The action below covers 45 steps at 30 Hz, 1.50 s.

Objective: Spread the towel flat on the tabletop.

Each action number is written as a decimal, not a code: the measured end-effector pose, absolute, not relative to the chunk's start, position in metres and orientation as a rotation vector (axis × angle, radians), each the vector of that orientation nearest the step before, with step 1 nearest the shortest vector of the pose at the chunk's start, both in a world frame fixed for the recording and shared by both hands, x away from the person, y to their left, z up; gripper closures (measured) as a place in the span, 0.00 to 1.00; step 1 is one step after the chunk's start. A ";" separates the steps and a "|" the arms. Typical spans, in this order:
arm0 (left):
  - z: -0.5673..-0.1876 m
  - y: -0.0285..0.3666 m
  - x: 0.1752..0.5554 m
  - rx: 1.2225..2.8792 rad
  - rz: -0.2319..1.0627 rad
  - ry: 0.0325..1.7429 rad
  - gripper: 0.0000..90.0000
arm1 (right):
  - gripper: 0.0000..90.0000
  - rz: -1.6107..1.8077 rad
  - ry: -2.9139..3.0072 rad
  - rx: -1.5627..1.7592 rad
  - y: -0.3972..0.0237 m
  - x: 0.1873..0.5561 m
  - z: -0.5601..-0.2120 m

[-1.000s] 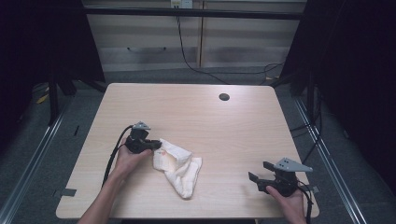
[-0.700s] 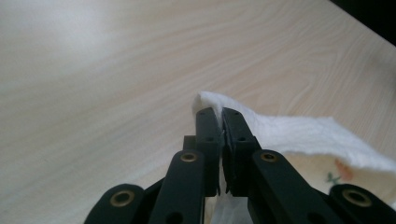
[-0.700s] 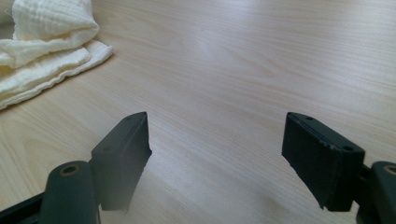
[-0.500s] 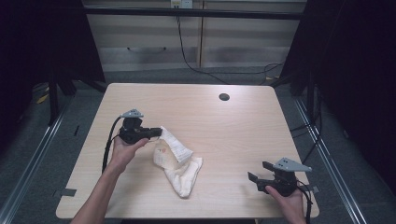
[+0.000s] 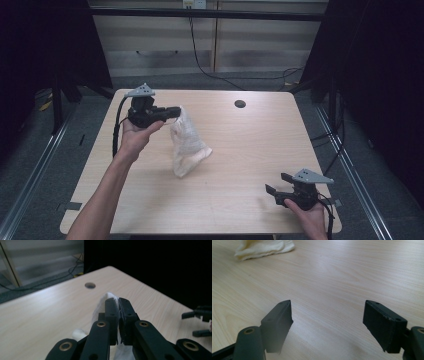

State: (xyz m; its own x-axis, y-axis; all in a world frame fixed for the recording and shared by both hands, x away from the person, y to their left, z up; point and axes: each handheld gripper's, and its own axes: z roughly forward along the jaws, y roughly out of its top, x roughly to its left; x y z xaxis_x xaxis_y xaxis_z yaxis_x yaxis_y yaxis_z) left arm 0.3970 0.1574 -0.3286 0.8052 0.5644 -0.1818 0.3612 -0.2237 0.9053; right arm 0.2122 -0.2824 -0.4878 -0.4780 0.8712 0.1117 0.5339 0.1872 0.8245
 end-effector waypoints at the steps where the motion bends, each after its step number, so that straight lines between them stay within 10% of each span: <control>1: -0.322 0.156 0.396 1.834 0.229 0.694 0.96 | 0.26 1.203 2.085 1.319 -0.283 0.212 -0.488; 7: -0.303 0.154 0.378 1.826 0.243 0.597 0.96 | 0.26 1.204 2.088 1.319 -0.284 0.212 -0.488; 31: -0.472 0.202 0.306 2.222 0.038 0.730 0.96 | 0.27 1.214 2.141 1.263 -0.262 0.222 -0.481; 45: -0.490 0.227 0.322 2.160 0.076 0.911 0.96 | 0.46 1.331 2.309 1.069 -0.166 0.324 -0.464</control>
